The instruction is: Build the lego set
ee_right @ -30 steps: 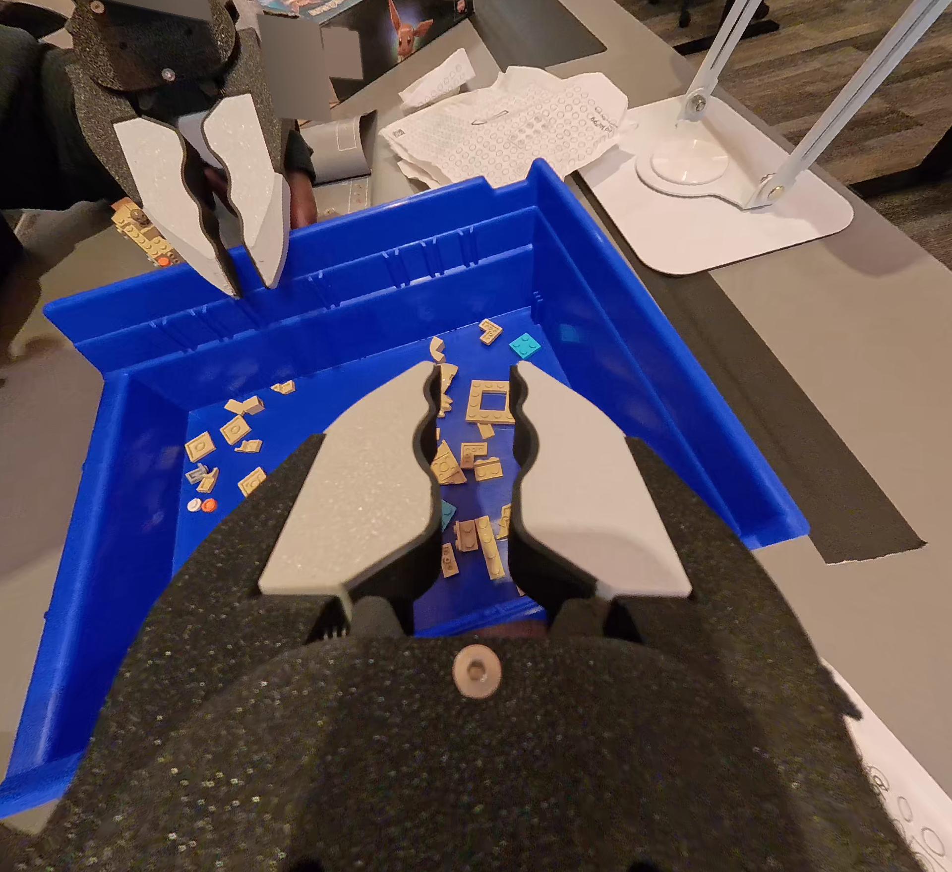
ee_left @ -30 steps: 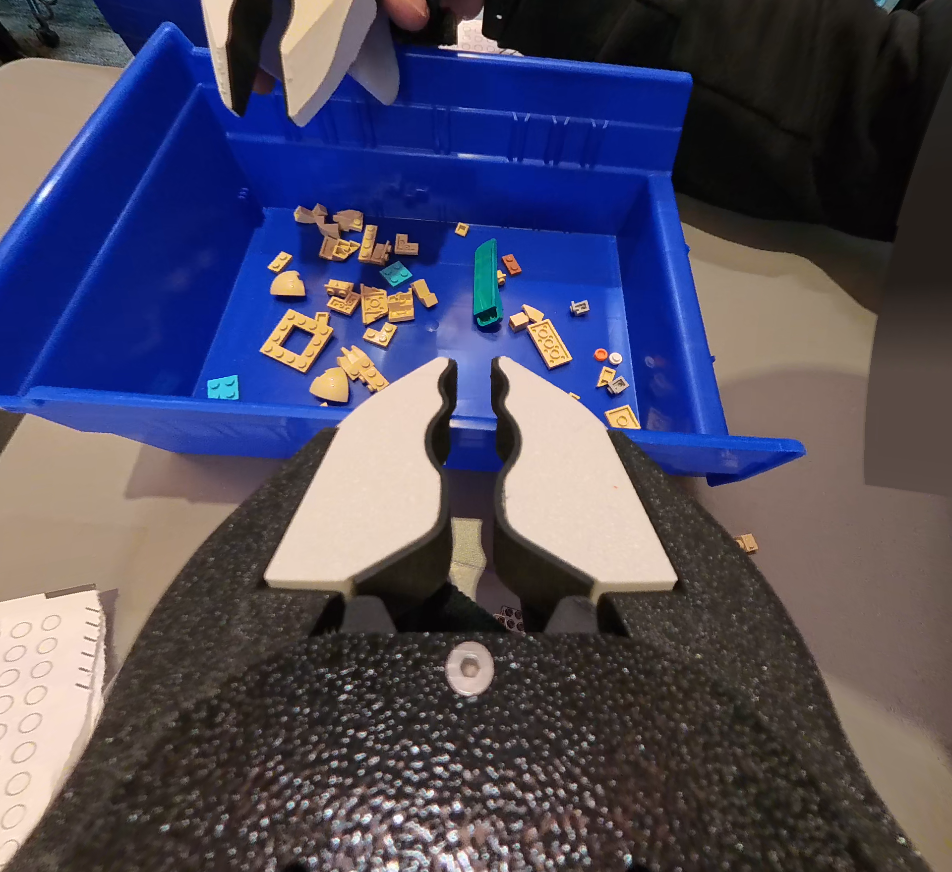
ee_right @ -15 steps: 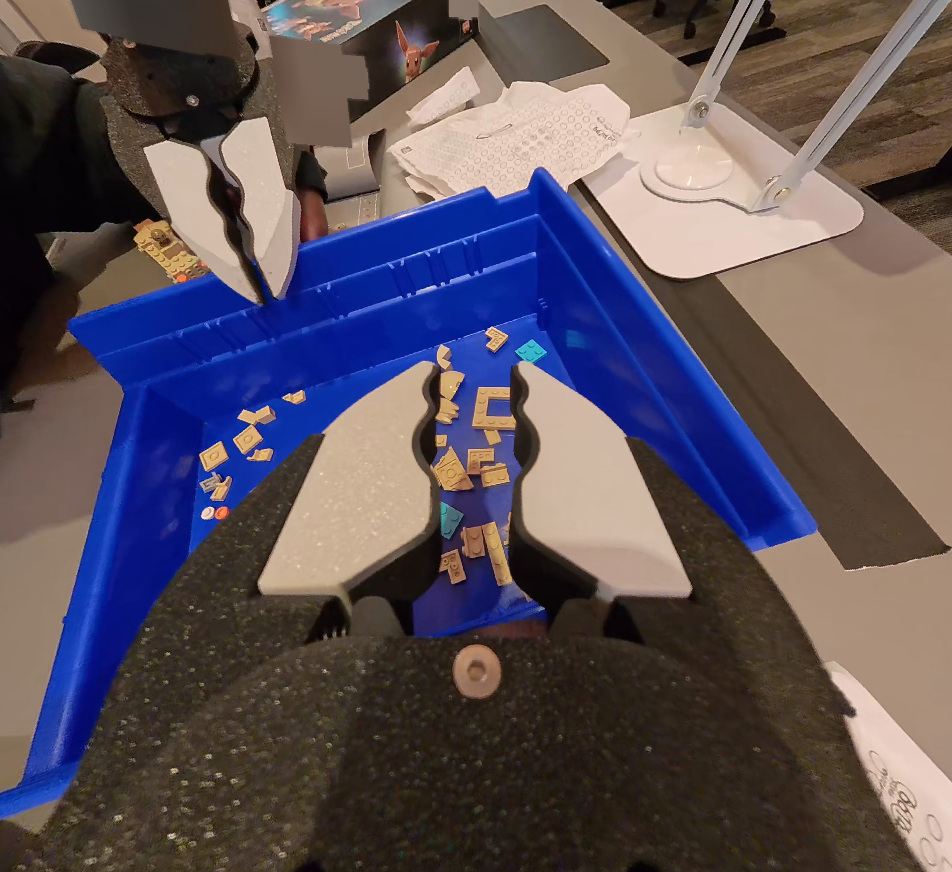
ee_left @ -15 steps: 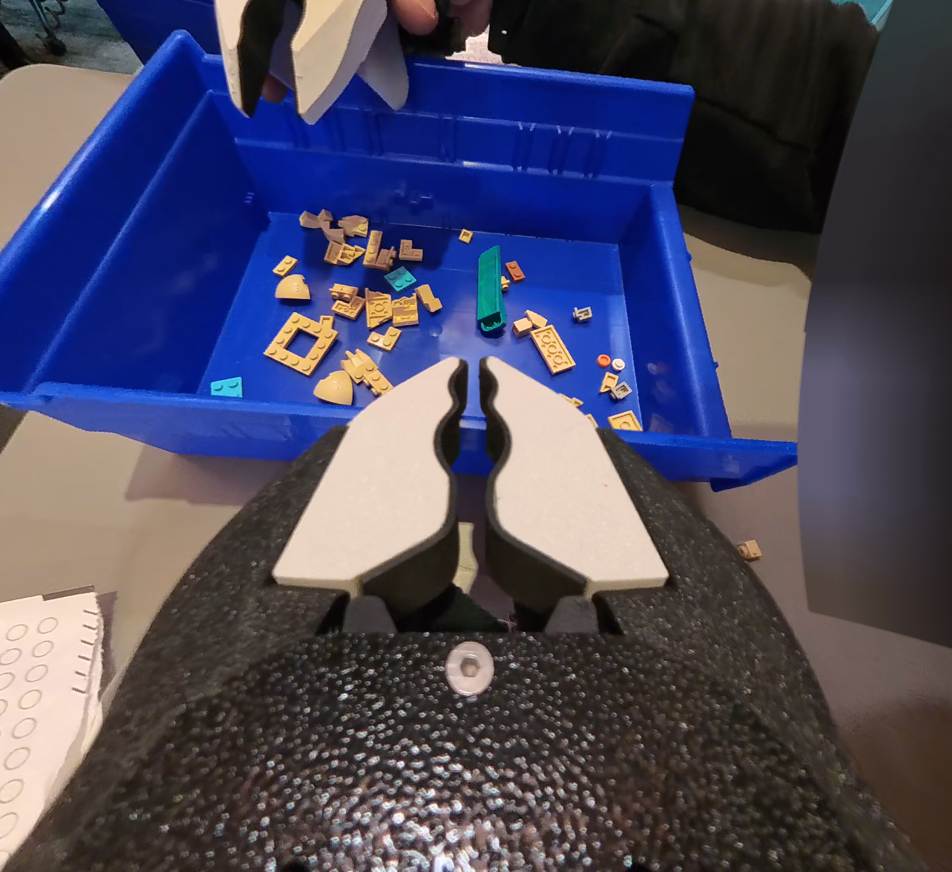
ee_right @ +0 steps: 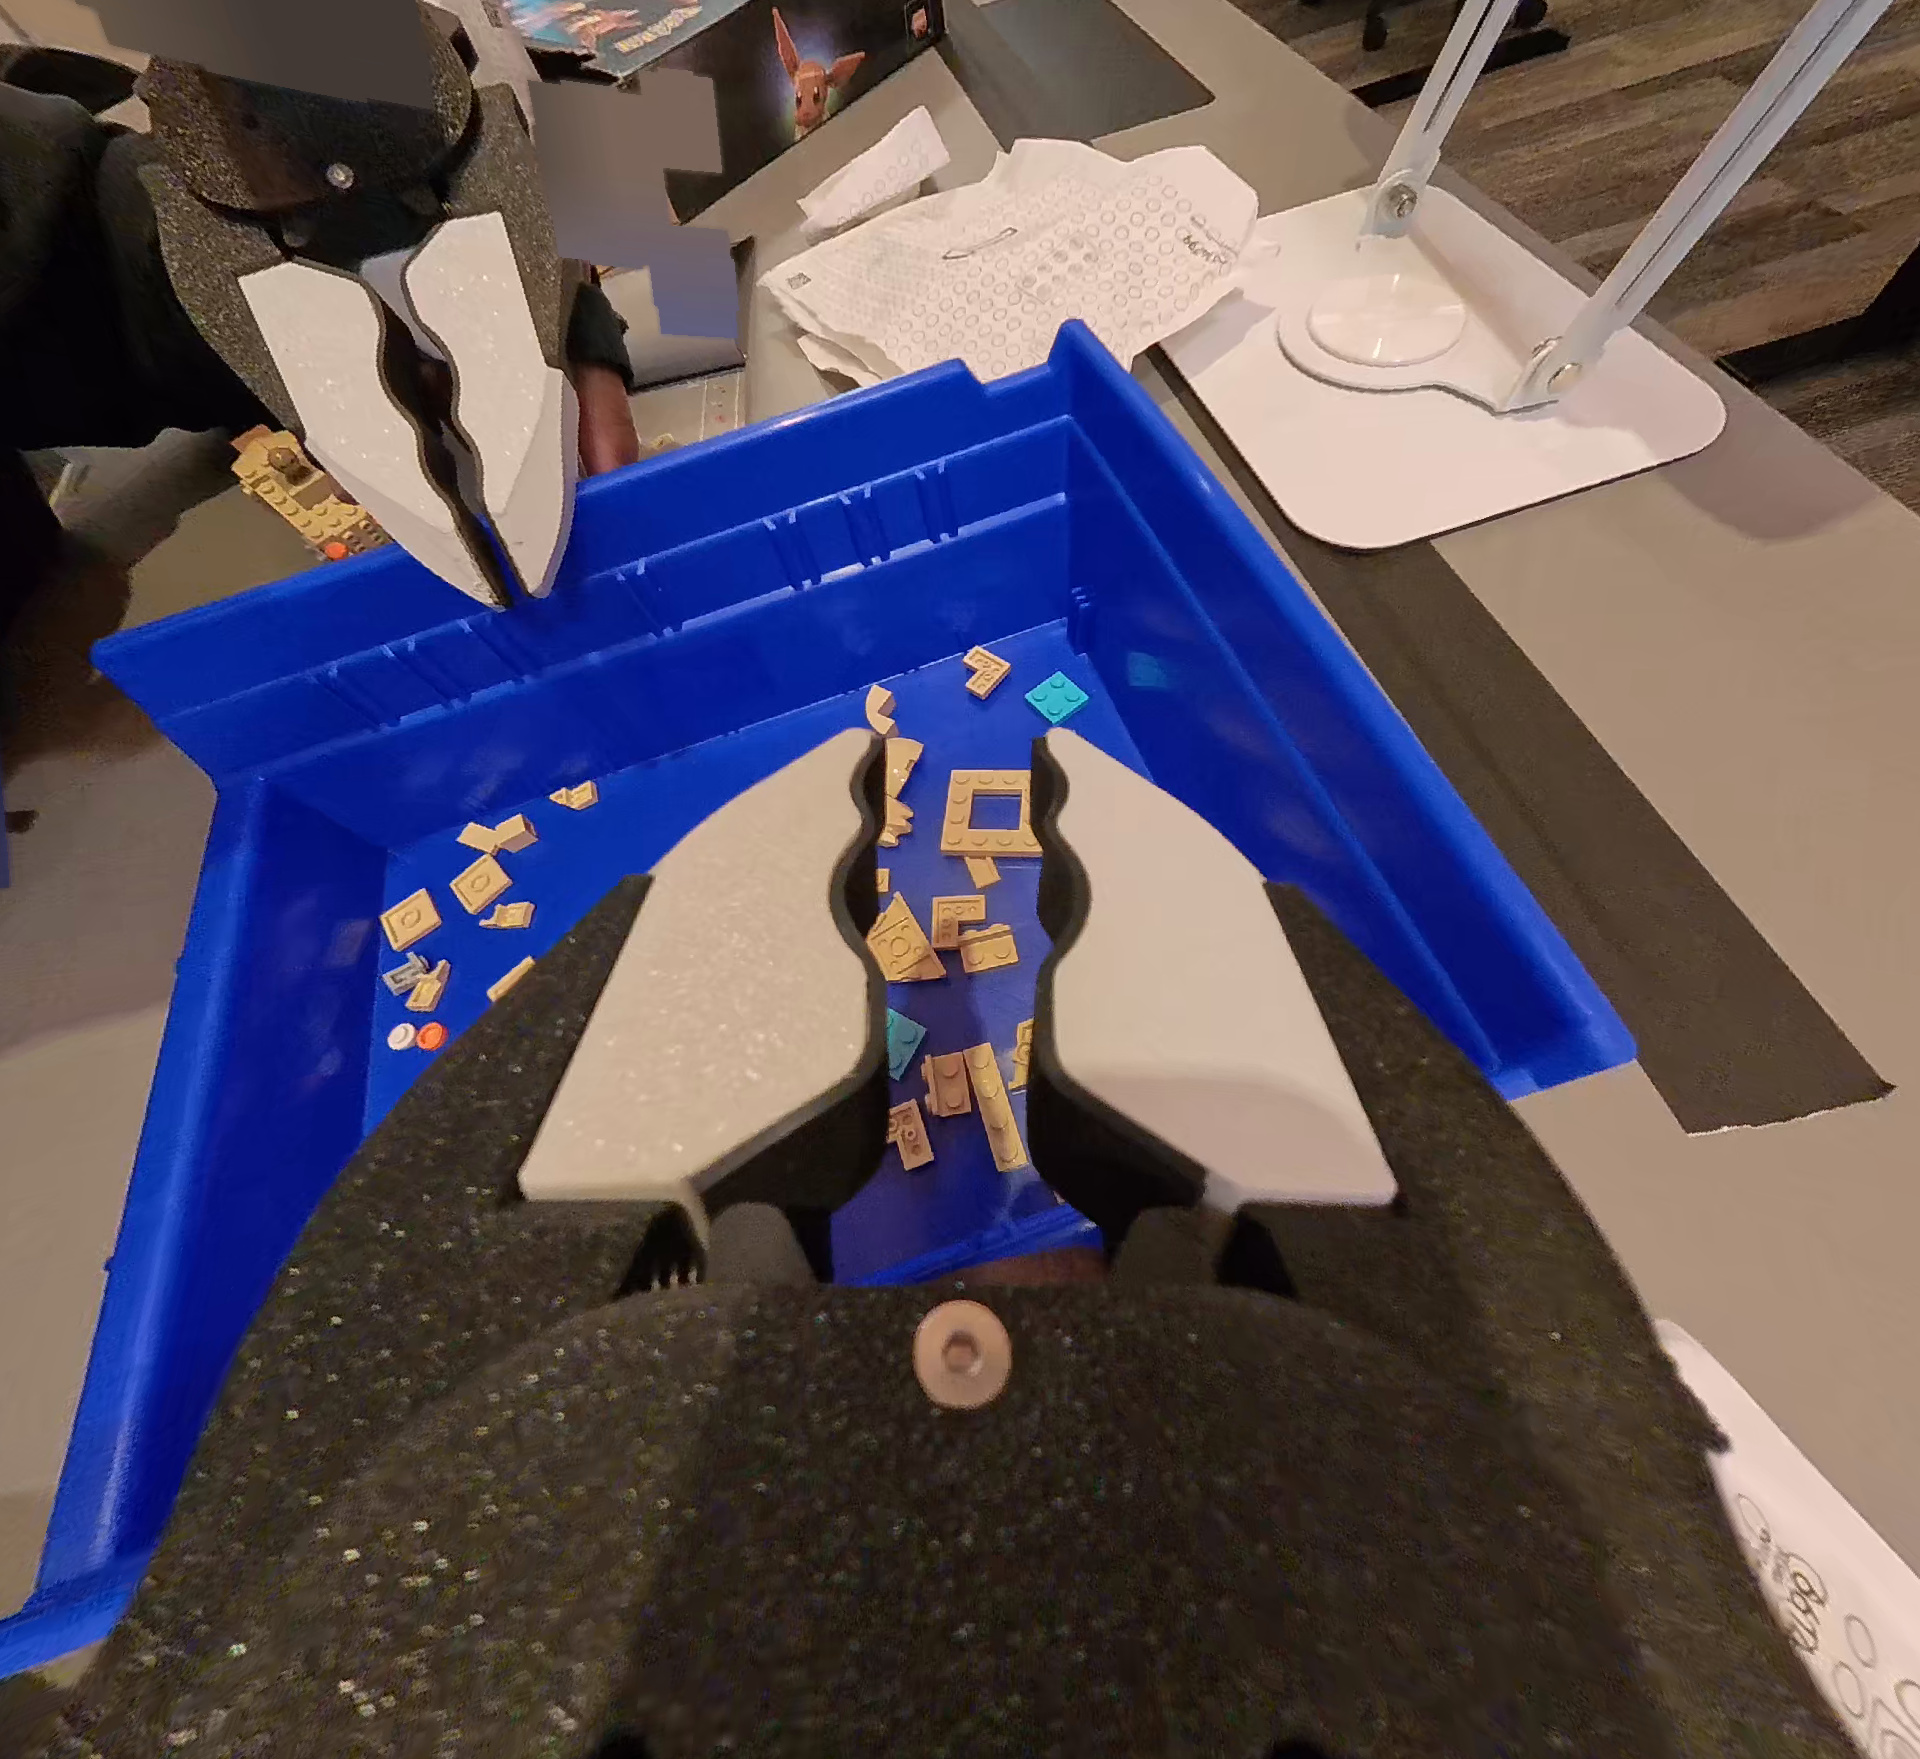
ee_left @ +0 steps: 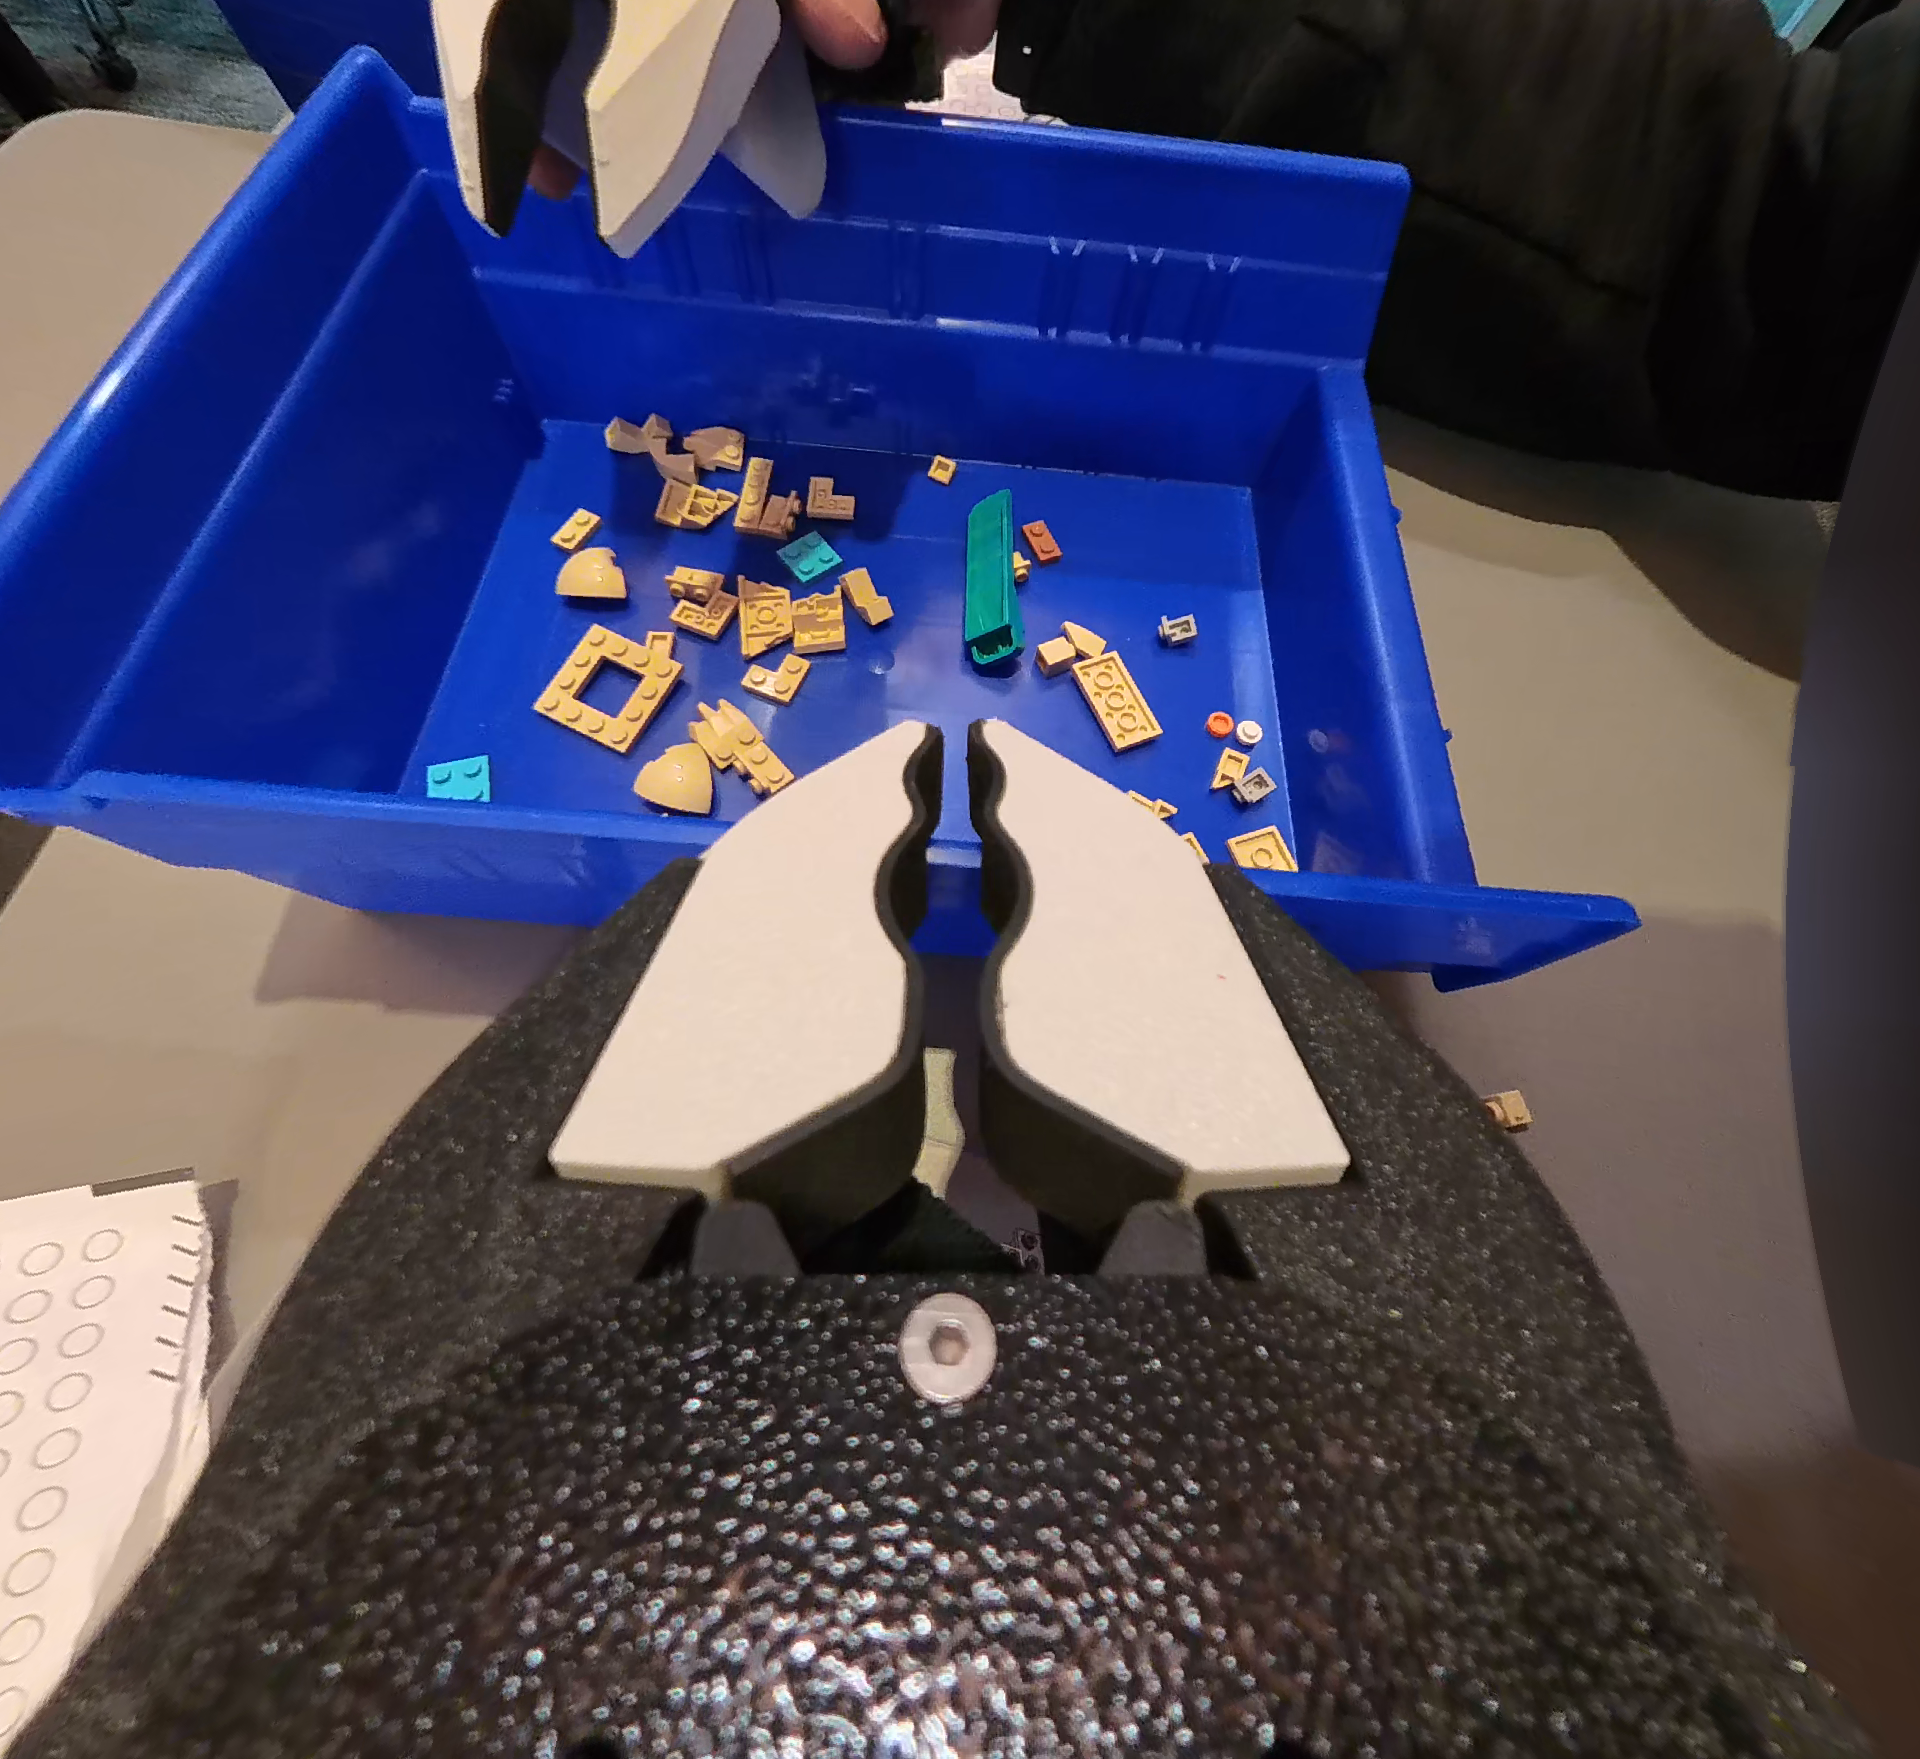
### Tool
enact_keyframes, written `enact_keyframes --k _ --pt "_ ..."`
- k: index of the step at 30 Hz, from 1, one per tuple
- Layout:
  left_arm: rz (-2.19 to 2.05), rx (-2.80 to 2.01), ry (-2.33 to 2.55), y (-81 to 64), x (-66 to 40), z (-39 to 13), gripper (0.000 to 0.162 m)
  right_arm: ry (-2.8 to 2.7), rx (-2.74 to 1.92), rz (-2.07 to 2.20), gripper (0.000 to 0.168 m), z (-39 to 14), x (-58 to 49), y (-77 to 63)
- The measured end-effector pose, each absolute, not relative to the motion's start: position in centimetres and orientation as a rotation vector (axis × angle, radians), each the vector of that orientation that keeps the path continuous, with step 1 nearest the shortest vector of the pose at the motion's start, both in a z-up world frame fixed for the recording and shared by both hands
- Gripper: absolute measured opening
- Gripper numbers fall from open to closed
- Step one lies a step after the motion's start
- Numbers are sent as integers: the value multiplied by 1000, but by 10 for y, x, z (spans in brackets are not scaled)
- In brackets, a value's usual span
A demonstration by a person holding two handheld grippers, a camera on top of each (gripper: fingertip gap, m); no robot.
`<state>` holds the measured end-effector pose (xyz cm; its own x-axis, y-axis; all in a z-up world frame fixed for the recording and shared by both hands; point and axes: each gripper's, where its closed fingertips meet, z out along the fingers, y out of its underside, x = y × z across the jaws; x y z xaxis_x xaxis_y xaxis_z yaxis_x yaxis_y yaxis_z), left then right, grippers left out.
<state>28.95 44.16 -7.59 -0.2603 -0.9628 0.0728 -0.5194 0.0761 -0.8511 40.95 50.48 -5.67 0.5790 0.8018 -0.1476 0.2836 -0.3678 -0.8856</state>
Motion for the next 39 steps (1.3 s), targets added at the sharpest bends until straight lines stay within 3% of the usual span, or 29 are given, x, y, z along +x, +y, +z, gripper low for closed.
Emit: enact_keyframes --k 10,18,32,39 --pt "-1068 -1477 1852 442 289 -77 5 -871 -1930 731 26 -57 409 505" --pt "-970 -1546 1861 452 288 -77 23 -906 -1956 698 26 -61 405 504" --pt "-881 -1548 1898 453 287 -78 25 -1147 -2092 455 30 -80 400 487" --pt "-863 -1504 1861 455 290 -70 24 -1129 -2085 417 29 -62 411 478"
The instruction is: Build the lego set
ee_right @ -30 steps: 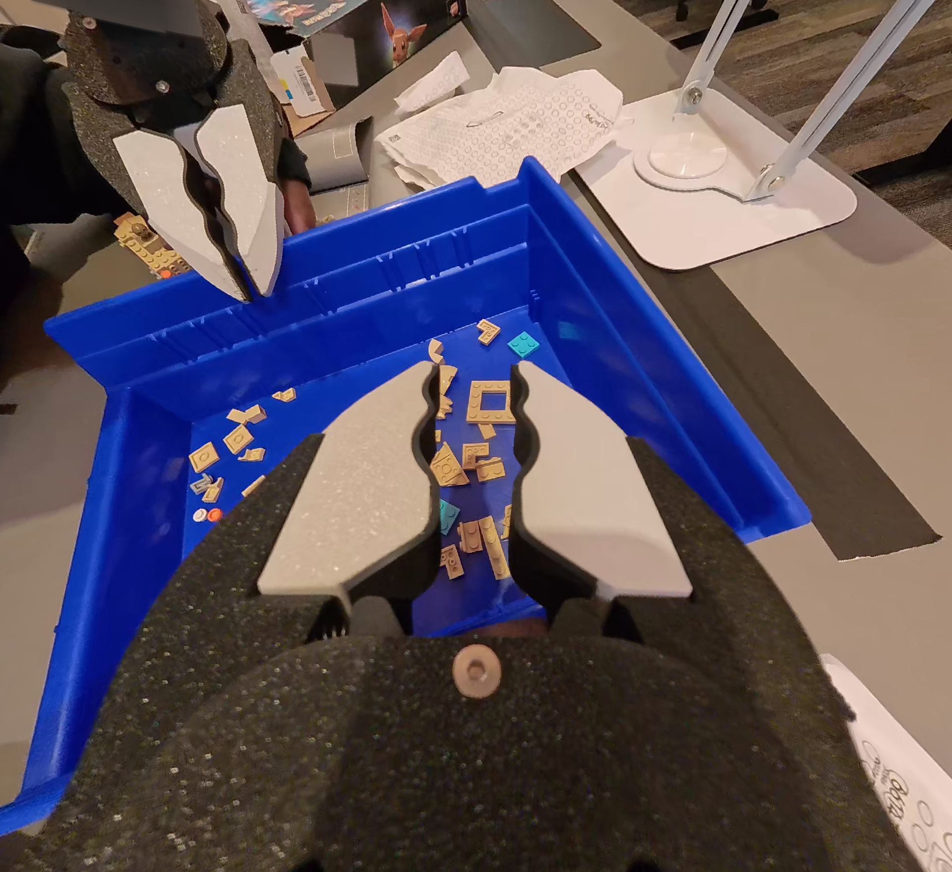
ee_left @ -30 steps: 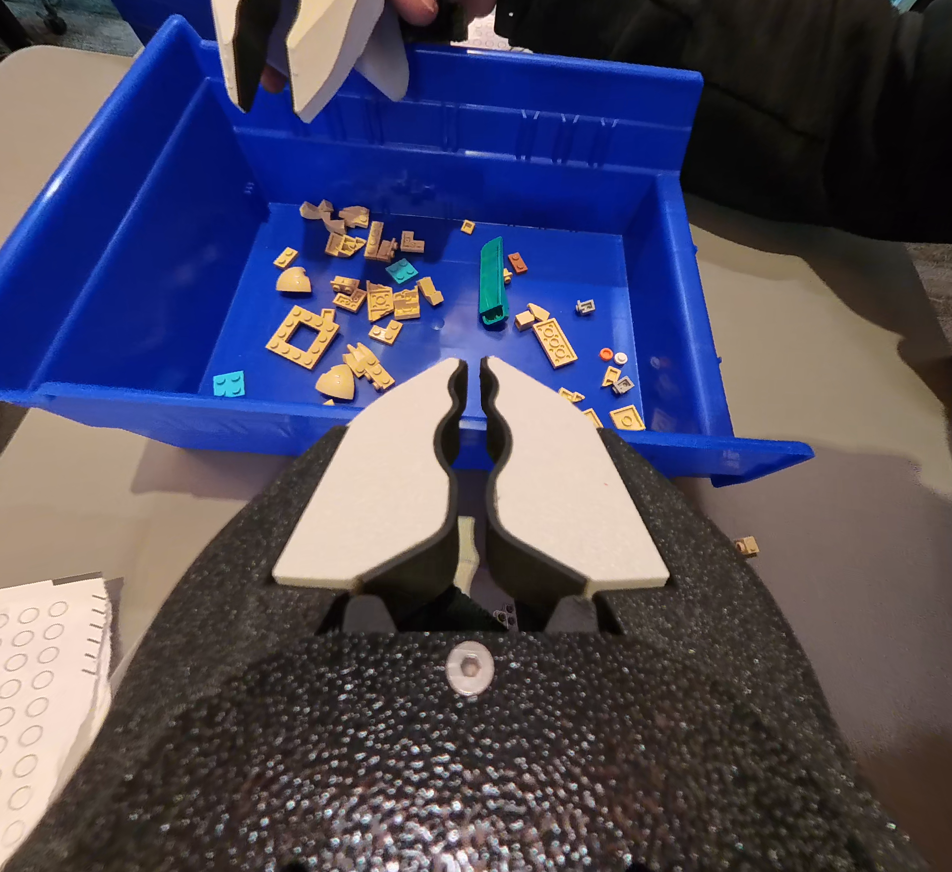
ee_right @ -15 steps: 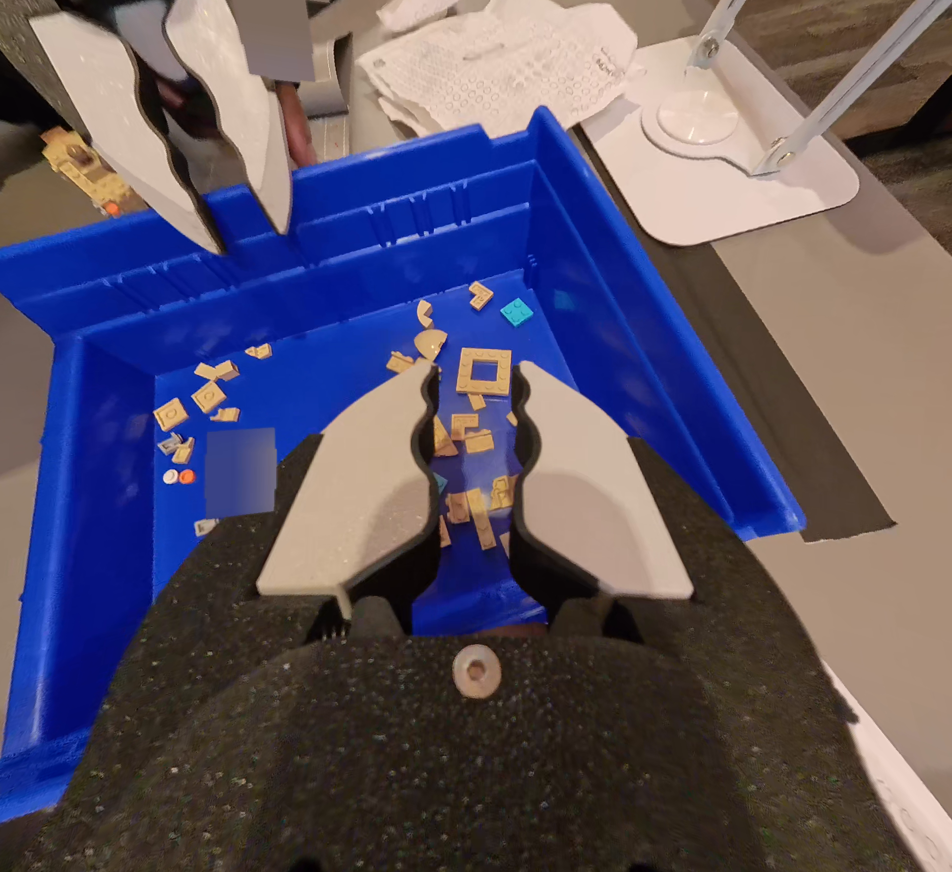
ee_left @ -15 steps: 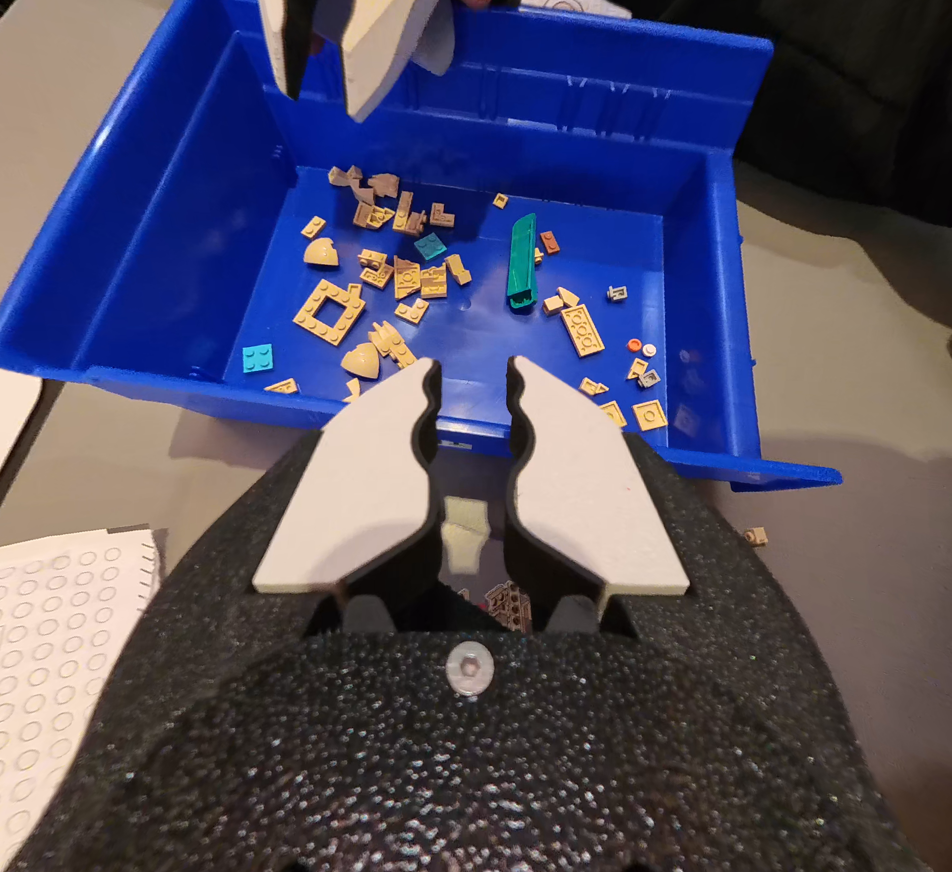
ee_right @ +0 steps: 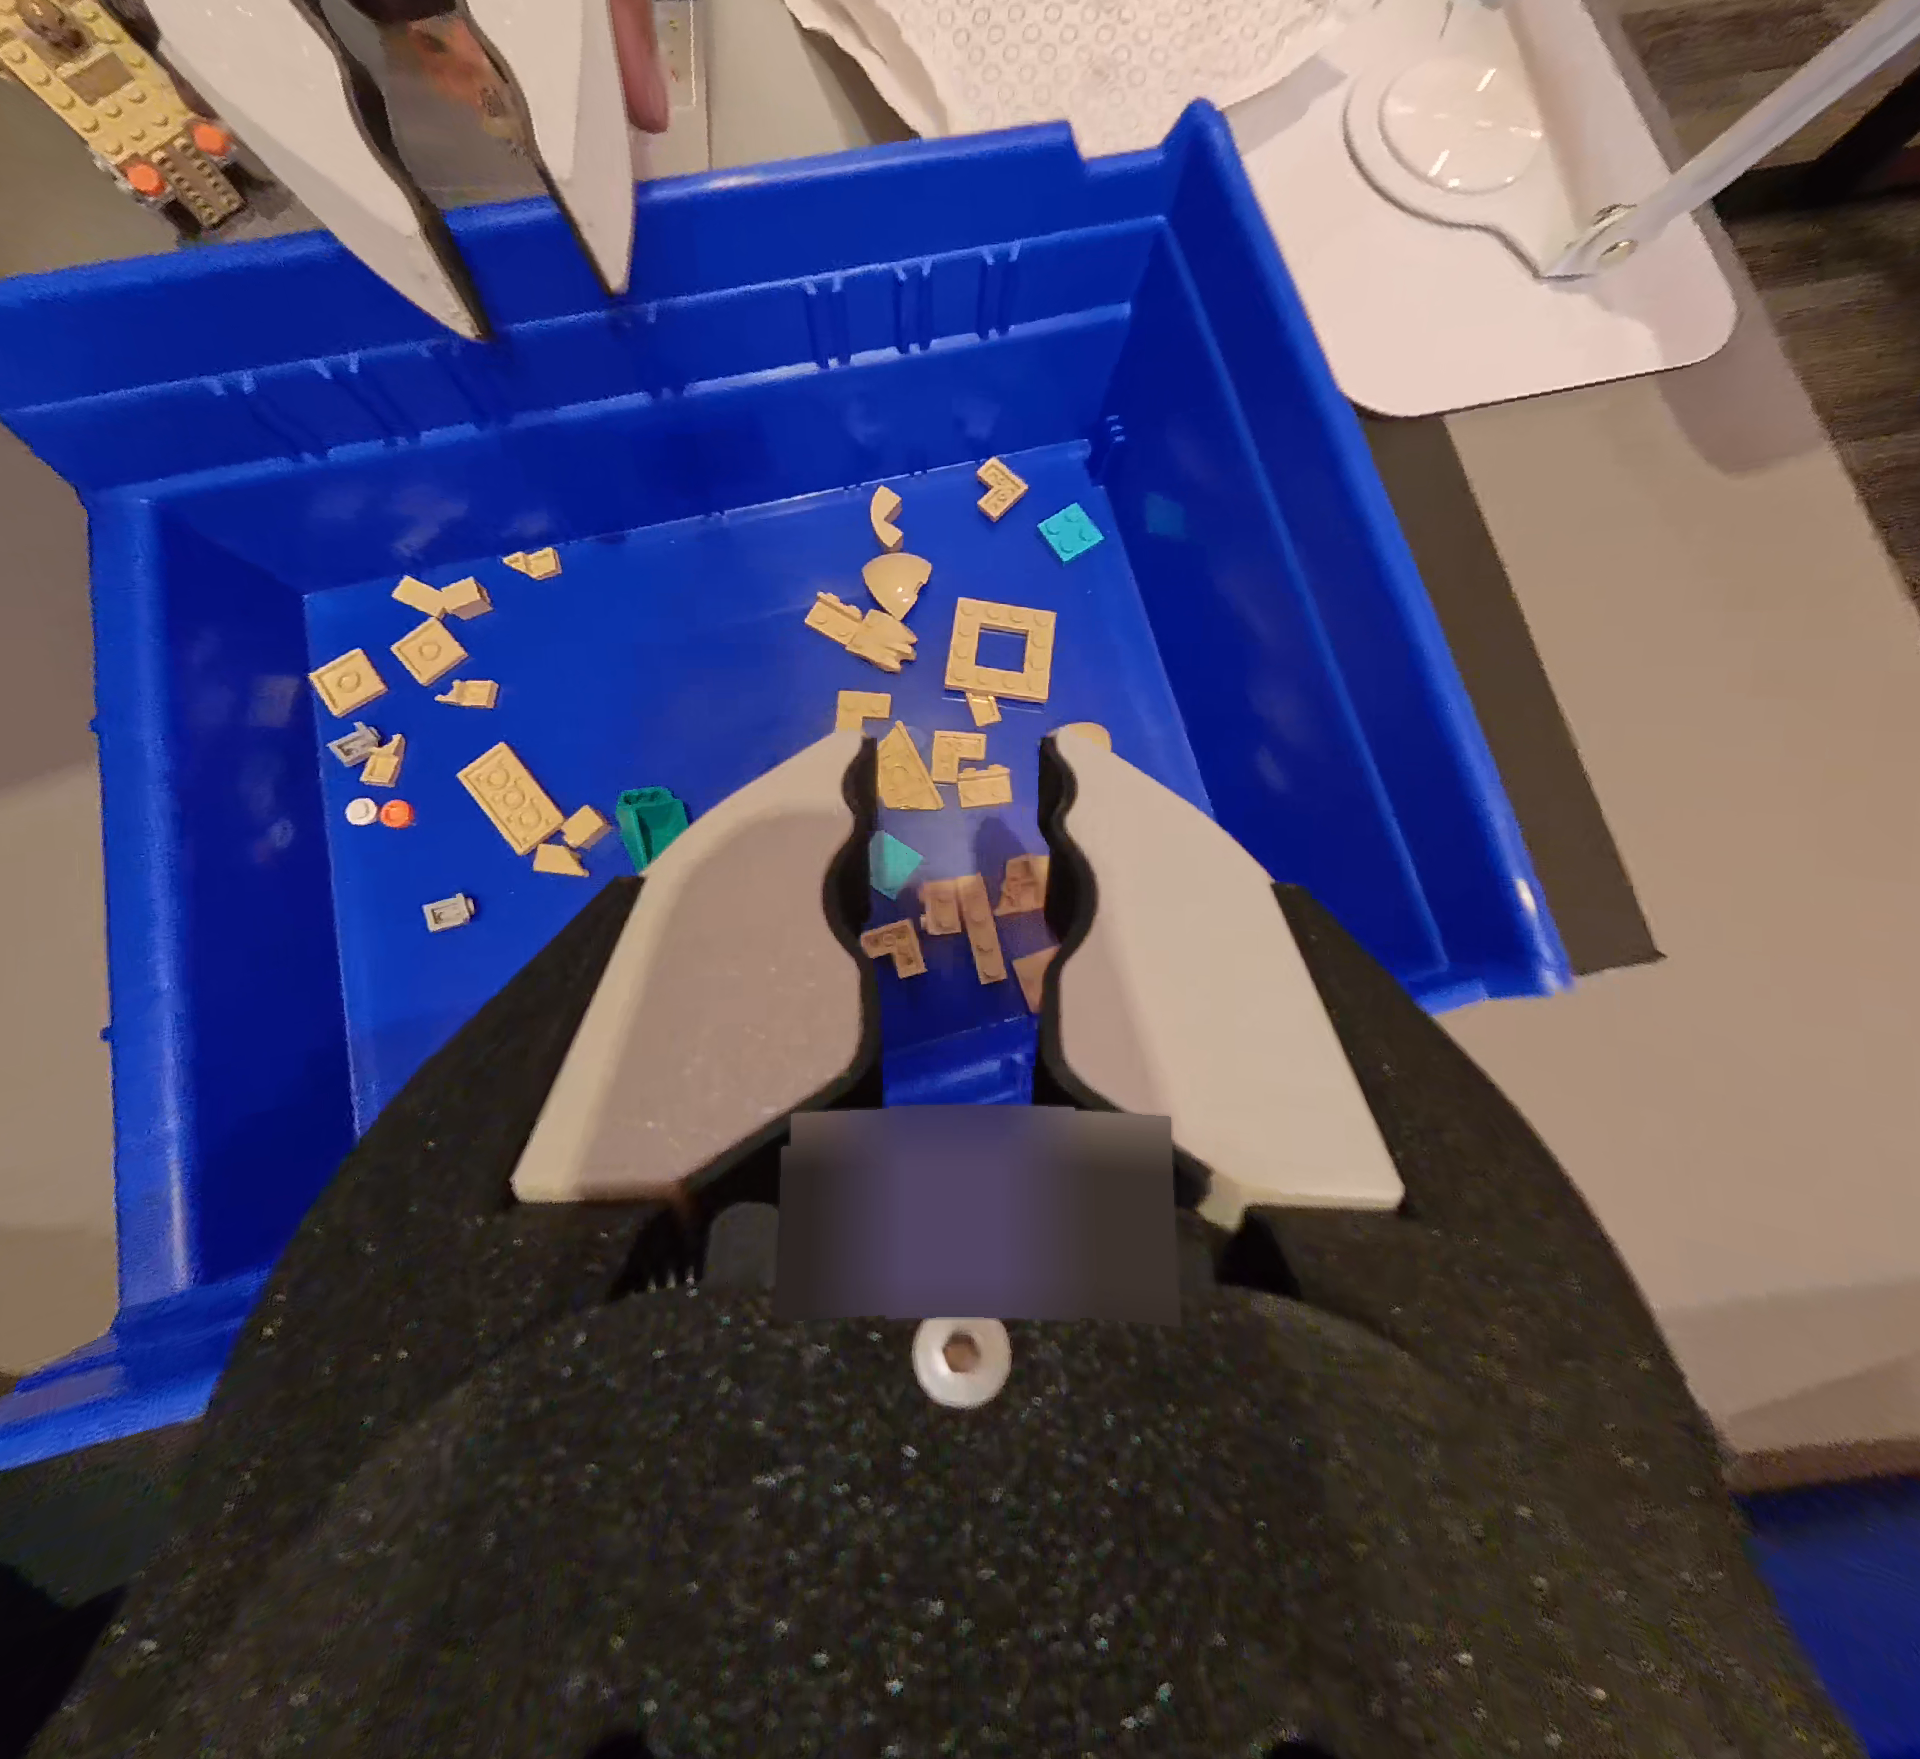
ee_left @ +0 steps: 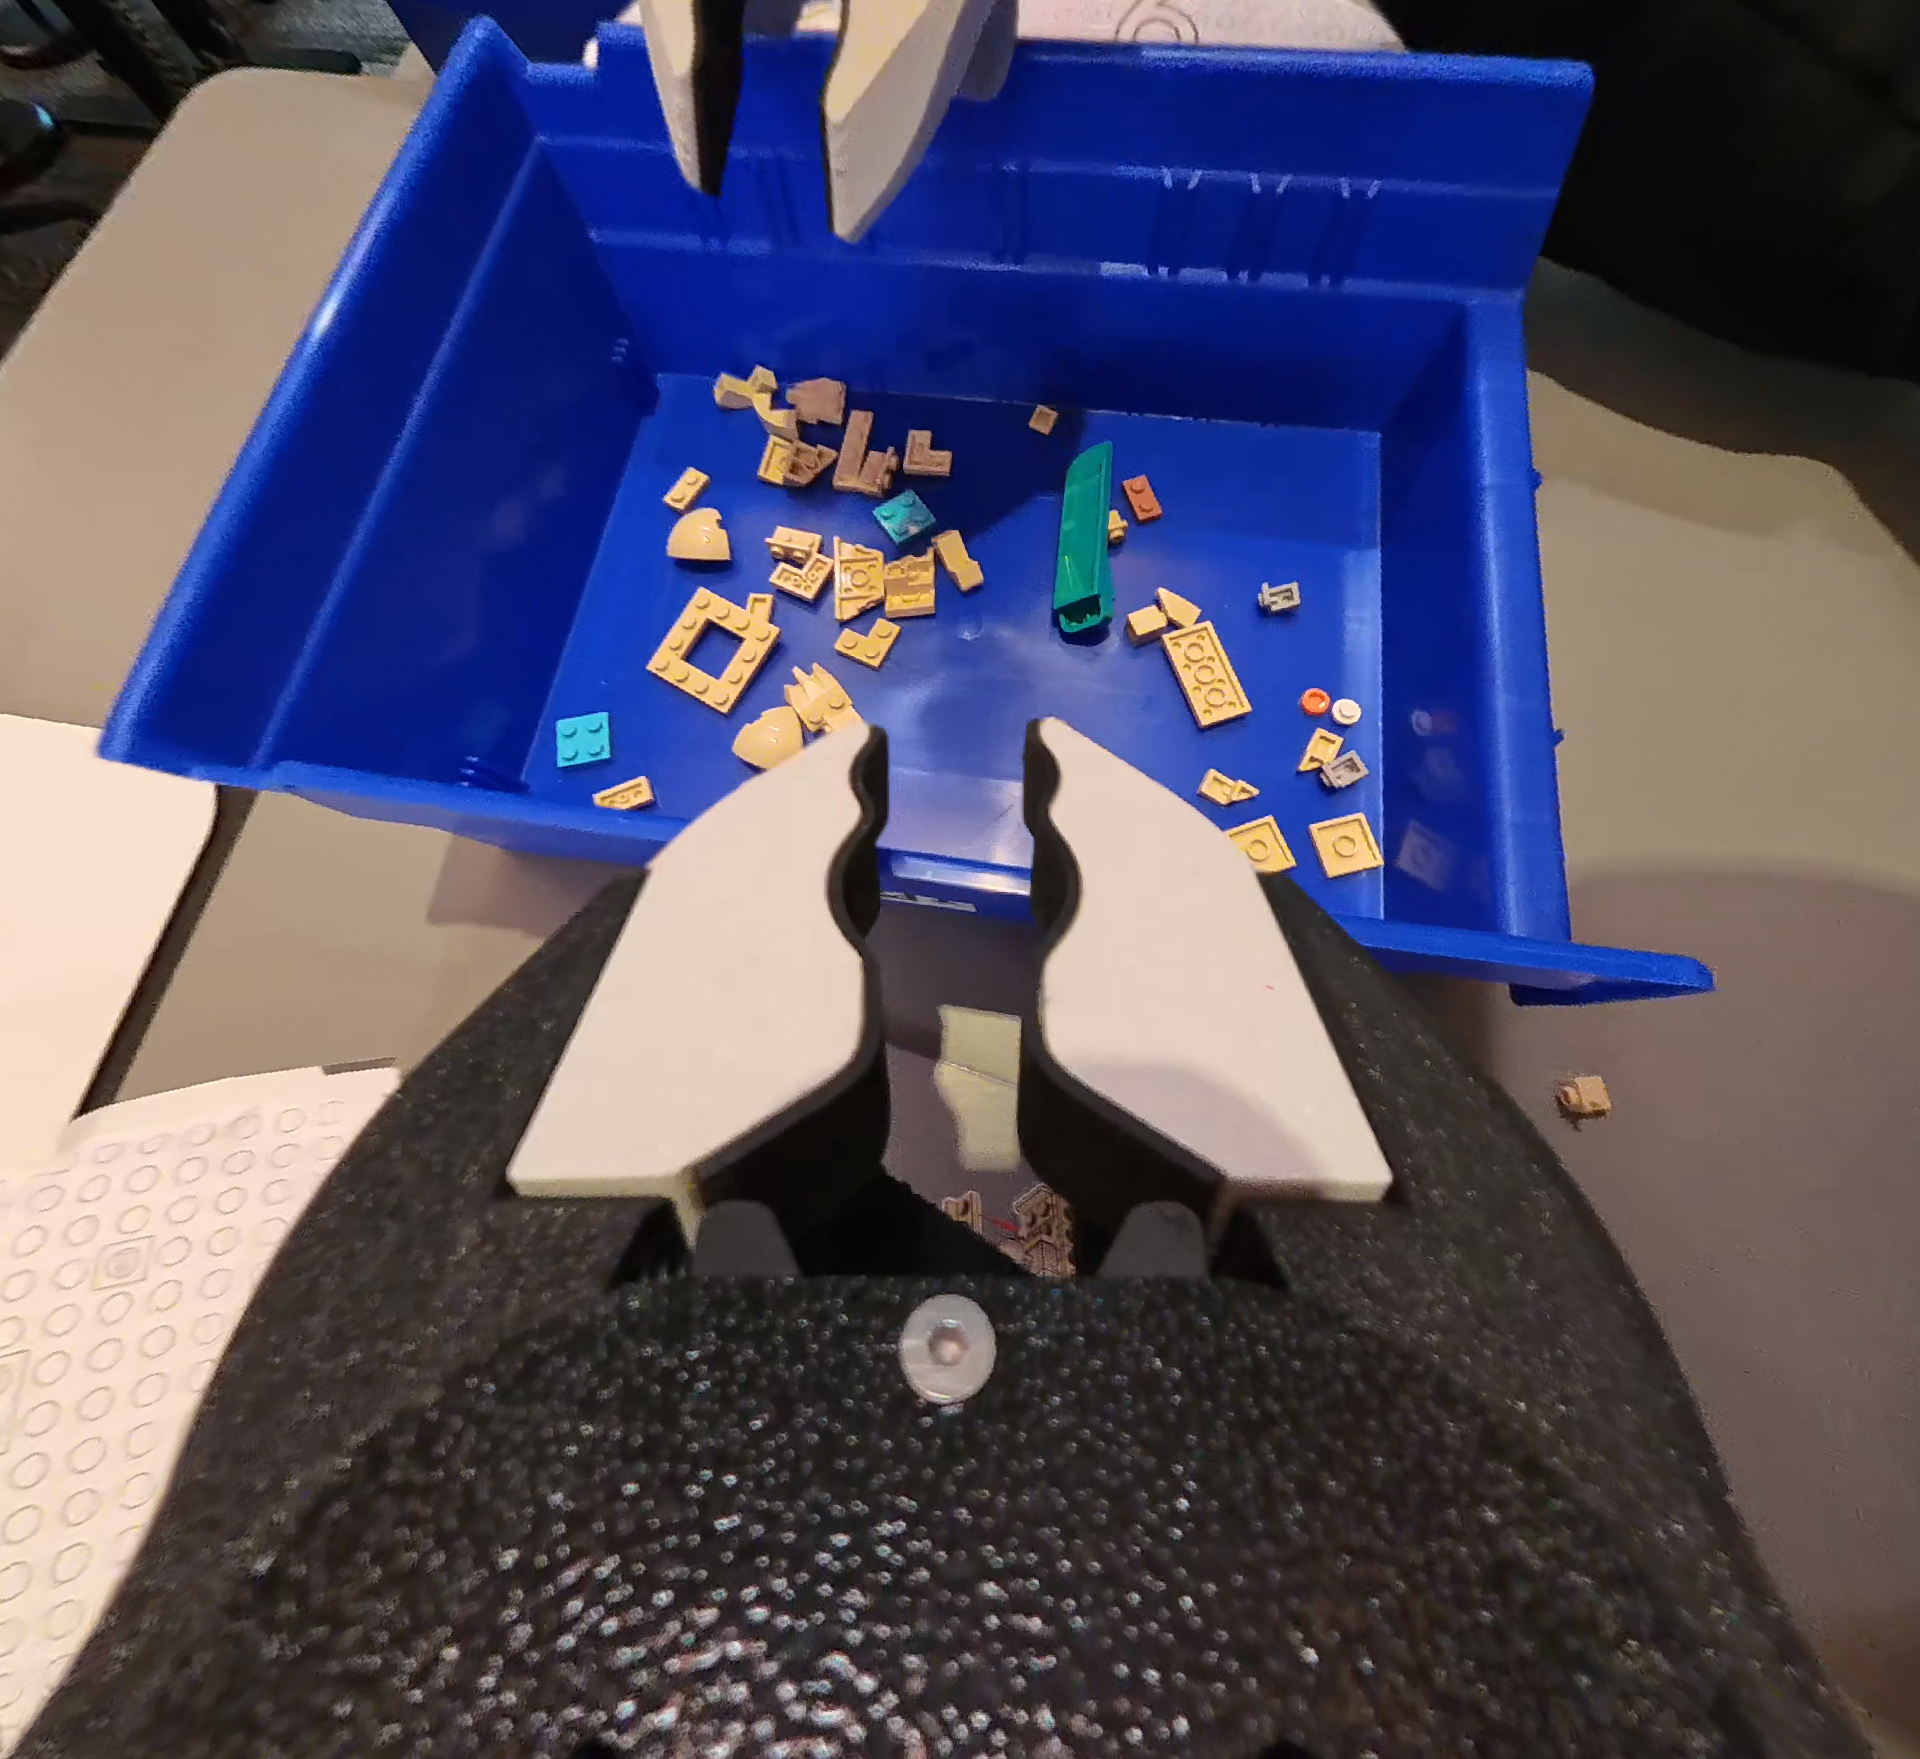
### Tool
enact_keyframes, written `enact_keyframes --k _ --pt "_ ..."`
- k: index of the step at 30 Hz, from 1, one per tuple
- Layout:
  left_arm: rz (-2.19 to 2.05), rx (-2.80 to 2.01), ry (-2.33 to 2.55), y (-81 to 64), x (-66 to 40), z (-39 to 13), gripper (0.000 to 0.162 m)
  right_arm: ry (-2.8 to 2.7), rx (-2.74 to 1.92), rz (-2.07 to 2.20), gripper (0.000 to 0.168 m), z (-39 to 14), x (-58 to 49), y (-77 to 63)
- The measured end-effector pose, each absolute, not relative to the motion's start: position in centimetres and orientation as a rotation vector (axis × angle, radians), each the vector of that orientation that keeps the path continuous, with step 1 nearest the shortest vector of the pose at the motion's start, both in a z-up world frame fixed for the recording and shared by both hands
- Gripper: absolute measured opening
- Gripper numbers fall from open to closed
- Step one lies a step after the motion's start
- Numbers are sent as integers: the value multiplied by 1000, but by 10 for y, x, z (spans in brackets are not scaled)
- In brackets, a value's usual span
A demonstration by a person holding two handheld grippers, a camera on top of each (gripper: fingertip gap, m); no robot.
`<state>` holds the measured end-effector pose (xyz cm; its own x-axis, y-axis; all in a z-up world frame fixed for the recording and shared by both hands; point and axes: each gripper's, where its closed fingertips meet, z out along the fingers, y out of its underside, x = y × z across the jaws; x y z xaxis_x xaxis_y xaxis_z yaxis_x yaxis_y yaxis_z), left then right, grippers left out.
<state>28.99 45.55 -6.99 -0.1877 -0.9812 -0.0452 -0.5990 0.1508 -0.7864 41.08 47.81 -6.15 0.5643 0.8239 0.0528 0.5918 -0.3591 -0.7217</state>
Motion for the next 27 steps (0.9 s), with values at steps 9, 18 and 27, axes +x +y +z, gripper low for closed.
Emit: enact_keyframes --k 9,18,27 --pt "-855 -1493 1878 452 289 -71 25 -1034 -2073 351 28 -46 431 482" --pt "-857 -1486 1878 451 287 -69 24 -1039 -2066 345 28 -45 429 483" --pt "-862 -1483 1887 447 288 -70 25 -1044 -2071 346 28 -48 427 484"
